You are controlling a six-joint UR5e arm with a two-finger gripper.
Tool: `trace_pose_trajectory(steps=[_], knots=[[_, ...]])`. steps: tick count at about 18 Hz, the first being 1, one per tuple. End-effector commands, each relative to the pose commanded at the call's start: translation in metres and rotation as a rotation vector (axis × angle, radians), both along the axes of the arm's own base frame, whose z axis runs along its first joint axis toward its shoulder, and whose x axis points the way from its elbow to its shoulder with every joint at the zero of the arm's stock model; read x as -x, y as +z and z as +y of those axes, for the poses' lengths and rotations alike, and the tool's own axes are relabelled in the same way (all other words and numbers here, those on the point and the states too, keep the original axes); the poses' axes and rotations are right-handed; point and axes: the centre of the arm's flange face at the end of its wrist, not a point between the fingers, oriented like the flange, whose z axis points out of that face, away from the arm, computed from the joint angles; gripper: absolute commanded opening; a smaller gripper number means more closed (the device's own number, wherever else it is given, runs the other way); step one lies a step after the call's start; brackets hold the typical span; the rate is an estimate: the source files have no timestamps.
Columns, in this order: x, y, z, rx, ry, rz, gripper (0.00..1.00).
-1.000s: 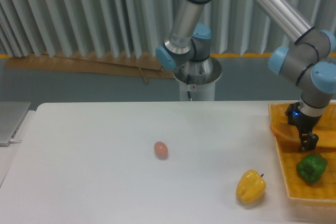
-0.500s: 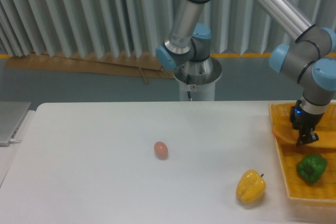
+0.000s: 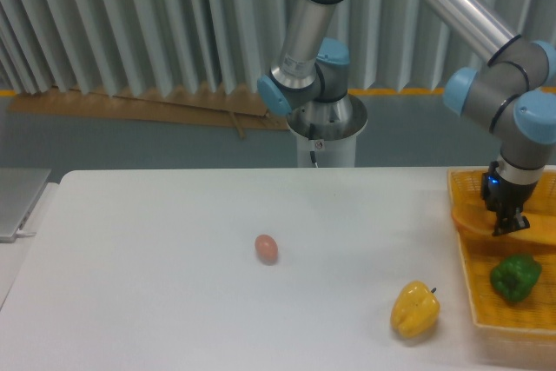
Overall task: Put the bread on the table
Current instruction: 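Lift the bread loaf out of the basket and carry it over the table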
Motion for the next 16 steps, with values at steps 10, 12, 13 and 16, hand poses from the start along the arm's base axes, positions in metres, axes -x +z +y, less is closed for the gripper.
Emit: trace_pose_trajectory(steps=[10,12,13,16], knots=[[-0.052,0.047,0.029,-0.064,0.084,-0.119,0.37],[-0.073,0.055,0.044,-0.058,0.089,-0.135,0.37],[-0.084,0.061,0.052,-0.057,0.095,-0.136,0.37],[-0.113,0.066,0.075,-0.065,0.127,-0.156,0.38]])
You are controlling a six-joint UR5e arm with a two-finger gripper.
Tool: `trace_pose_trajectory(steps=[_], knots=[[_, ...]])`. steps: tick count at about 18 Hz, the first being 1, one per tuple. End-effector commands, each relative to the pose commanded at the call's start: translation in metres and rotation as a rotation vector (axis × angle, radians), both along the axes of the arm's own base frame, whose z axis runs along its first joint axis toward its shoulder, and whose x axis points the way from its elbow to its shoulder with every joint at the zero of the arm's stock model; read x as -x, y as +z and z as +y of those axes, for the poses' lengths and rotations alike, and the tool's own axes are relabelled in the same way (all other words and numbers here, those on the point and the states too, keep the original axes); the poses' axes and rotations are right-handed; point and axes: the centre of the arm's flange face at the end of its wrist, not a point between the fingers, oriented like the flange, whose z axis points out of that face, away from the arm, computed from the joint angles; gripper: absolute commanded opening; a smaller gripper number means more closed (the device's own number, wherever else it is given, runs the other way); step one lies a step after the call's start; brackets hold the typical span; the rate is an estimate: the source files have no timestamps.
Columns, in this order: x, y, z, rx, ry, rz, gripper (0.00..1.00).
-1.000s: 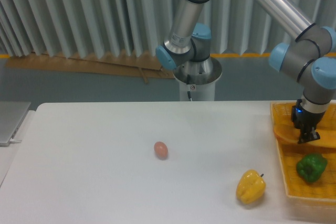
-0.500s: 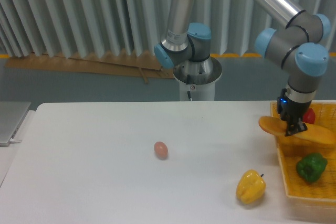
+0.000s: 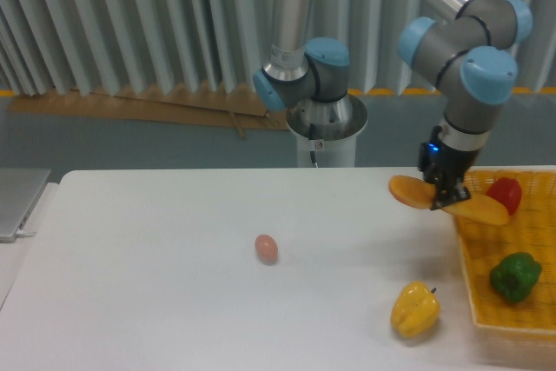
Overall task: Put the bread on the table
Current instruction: 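Lift the bread loaf out of the basket and carry it over the table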
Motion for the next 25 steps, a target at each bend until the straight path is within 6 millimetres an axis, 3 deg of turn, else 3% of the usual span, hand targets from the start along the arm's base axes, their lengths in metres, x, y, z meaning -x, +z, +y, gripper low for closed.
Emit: trace_pose_trajectory(steps=[8,13,18,25], knots=[[-0.086,0.019,0.063,0.013,0.077,0.015,0.38],[-0.137,0.009,0.107,0.032,0.116,0.018,0.38],[-0.135,-0.012,0.129,0.022,0.134,0.039,0.38],[-0.118,-0.036,0.132,0.055,0.105,0.043,0.38]])
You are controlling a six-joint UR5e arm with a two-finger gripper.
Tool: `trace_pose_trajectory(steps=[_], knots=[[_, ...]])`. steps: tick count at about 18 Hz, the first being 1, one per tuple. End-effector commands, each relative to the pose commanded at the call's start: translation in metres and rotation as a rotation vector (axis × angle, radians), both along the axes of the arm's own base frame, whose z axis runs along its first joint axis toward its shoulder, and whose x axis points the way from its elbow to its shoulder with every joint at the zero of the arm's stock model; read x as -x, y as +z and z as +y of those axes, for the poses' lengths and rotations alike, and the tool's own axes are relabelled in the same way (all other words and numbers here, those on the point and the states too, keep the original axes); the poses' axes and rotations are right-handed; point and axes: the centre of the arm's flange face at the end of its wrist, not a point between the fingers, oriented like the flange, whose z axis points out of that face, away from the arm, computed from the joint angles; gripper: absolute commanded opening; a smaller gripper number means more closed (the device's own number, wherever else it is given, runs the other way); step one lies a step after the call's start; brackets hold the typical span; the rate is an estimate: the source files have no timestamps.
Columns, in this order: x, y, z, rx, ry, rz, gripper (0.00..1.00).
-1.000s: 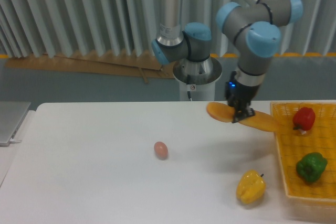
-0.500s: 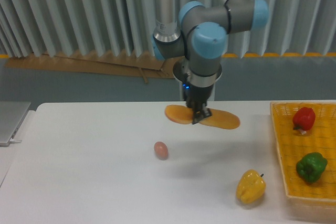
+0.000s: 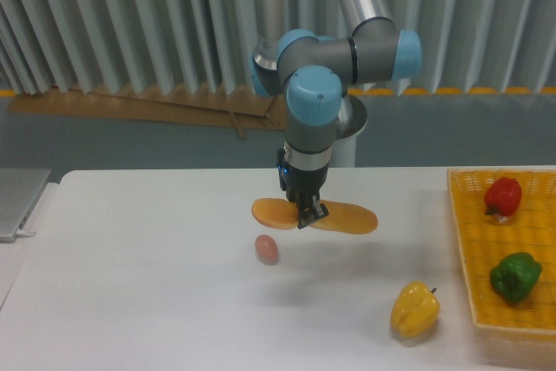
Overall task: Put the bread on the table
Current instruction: 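Lower the bread loaf onto the table beside the egg and release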
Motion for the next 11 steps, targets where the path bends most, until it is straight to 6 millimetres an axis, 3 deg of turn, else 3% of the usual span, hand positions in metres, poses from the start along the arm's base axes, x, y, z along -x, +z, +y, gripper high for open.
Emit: trace_pose_trajectory(steps=[7,10,11], knots=[[0.023,-0.011,-0.004,0.017,-0.015,0.044,0.41],[0.024,-0.015,-0.003,0.015,-0.023,0.047,0.47],[0.025,-0.014,-0.003,0.014,-0.022,0.048,0.55]])
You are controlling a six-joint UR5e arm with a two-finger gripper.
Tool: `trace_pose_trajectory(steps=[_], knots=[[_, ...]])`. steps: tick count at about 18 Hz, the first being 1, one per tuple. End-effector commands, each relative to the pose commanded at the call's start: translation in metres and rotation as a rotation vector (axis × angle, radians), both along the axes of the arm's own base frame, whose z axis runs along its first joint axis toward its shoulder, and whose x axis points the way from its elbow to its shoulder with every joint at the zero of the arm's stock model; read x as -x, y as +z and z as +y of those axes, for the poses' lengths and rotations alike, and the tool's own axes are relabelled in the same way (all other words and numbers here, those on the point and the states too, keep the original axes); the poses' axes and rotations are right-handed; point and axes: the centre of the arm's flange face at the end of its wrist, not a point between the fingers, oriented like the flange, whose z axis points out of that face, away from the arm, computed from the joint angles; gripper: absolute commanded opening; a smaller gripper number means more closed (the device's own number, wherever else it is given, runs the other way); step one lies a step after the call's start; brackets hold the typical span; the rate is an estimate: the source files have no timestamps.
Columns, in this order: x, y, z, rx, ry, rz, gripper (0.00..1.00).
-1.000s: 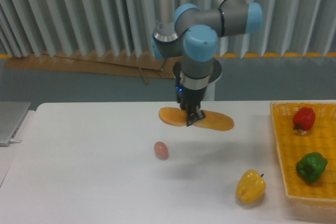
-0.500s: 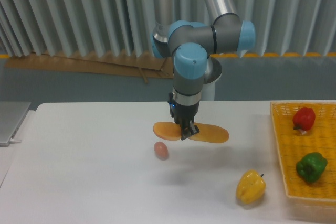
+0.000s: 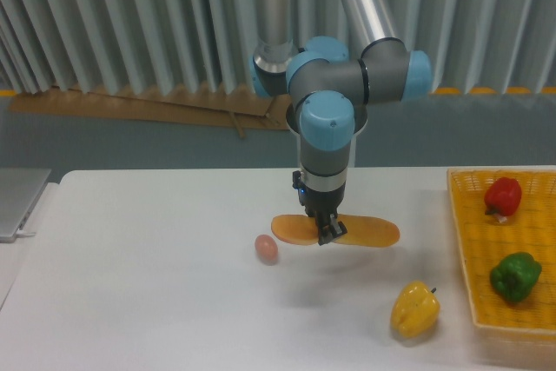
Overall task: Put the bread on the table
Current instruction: 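Lower the bread loaf onto the table beside the egg and release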
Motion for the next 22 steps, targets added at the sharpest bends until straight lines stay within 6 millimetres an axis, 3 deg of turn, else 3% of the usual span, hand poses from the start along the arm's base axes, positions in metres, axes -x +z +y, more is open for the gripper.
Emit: trace_pose_trajectory(steps=[2,3,13,17,20,22], knots=[[0.001,0.002,0.0,-0.002,0.003,0.004,0.89],[0.002,0.002,-0.001,0.0,0.004,0.009,1.0],[0.001,0.01,-0.001,-0.004,-0.004,0.051,1.0],[0.001,0.031,-0.005,-0.032,-0.014,0.075,1.0],[0.0,0.034,-0.007,-0.033,-0.064,0.072,1.0],[-0.006,0.05,-0.015,-0.049,-0.073,0.088,1.0]])
